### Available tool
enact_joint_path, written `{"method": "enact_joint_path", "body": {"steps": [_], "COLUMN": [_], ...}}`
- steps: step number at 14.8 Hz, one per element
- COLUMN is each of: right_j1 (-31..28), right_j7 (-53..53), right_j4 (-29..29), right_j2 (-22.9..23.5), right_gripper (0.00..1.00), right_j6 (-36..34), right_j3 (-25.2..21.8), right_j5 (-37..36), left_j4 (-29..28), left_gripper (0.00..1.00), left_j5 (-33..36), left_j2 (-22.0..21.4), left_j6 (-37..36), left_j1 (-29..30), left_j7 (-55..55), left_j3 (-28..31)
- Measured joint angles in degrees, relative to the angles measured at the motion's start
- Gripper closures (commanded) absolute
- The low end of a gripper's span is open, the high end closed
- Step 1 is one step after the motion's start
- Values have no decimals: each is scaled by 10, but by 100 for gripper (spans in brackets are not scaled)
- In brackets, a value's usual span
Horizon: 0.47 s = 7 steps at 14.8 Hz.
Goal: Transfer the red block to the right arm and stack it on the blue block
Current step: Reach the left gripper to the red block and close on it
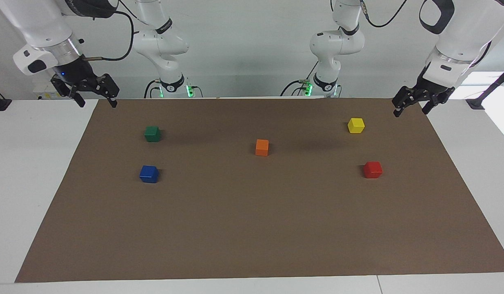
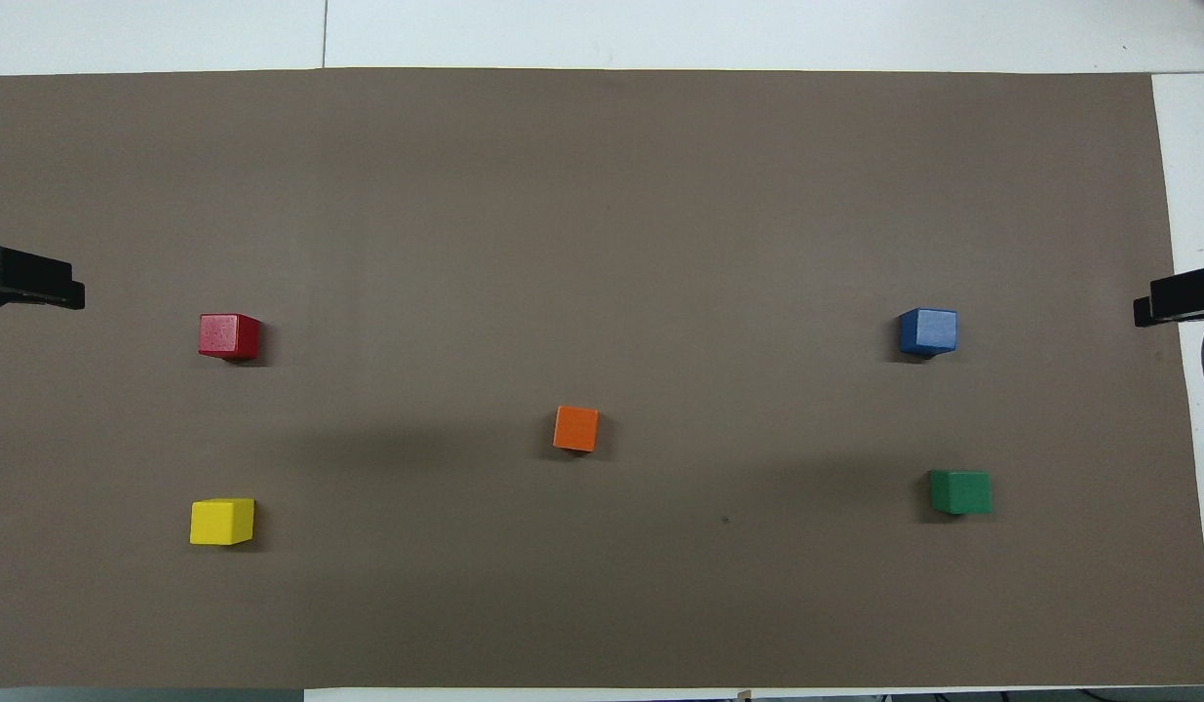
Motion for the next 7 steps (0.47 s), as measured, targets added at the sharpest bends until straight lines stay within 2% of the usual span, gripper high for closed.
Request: {"method": "enact_joint_path", "body": {"steps": [5,7], "right_j1": [0,0], "right_j7": [0,0], "right_j4": [0,0], "right_j2": [0,0], "right_gripper": [0,0], "right_j6": [0,0], "right_j3": [0,0], "right_j5": [0,0], "left_j4": [-7,-31], "left_gripper": [0,0], "left_j5": [0,0], "left_j2": [-1,-6], "left_j6": [5,36], "left_j1": [0,0], "left_j7": [-2,-3], "left_j3": [2,3]}}
